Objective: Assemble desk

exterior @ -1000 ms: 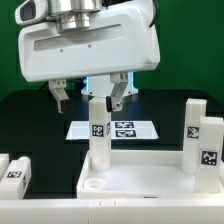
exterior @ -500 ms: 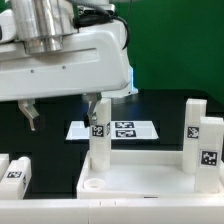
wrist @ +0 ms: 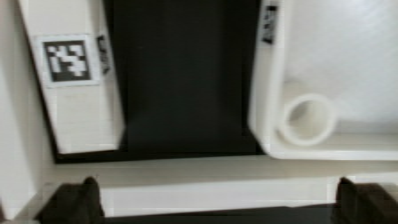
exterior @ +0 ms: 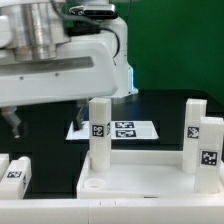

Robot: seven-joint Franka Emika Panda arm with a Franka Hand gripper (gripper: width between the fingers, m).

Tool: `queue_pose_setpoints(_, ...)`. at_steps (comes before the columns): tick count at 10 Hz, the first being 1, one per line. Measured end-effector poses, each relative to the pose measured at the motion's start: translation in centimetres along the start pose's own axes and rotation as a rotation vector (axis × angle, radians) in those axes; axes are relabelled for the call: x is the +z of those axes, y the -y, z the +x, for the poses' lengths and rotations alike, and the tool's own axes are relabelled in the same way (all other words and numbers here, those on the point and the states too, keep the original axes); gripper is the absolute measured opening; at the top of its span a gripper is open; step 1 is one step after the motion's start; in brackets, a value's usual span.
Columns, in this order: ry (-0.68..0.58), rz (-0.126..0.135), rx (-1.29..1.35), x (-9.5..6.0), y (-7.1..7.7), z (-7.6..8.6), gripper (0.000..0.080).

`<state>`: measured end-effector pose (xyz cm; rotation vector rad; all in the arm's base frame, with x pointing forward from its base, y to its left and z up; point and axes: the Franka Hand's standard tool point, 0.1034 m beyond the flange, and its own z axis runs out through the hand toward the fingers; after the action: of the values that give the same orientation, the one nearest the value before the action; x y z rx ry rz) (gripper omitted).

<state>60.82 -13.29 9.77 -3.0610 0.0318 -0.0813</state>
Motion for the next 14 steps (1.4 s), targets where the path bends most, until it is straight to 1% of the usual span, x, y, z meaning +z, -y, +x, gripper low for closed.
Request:
queue_pose_setpoints(1, 0.010, -0.003, 0.016, 0.8, -1.1, -0.4, 0.0649)
queue_pose_setpoints(2, 0.013, -0.013, 0.030, 1.8, -2.2, -0.7, 0.0649)
queue_pose_setpoints(3, -0.006, -0.028, 0.036, 2.7, -3.1, -0.9, 0.0649)
queue_pose_setpoints(4, -0.011, -0.023, 0.064, 3.2, -3.9, -1.4, 0.0649)
queue_pose_setpoints(5, -0.007, -0.032, 0.060, 2.9, -3.9, -1.3, 0.0649)
queue_pose_setpoints(7, -0.004, -0.035, 0.061, 3.2, -4.1, -1.4, 0.0649)
queue_pose_setpoints(8, -0.006, -0.050, 0.049, 4.0, -4.7, -1.7, 0.0649)
queue_pose_setpoints(9, -0.001, -0.063, 0.045, 5.0, -4.8, -1.8, 0.0649)
queue_pose_setpoints(12, 0.007, -0.073, 0.043, 6.3, -4.2, -1.8, 0.0649)
queue_pose_setpoints(14, 0.002, -0.077, 0.052, 6.5, -3.6, -1.6, 0.0649)
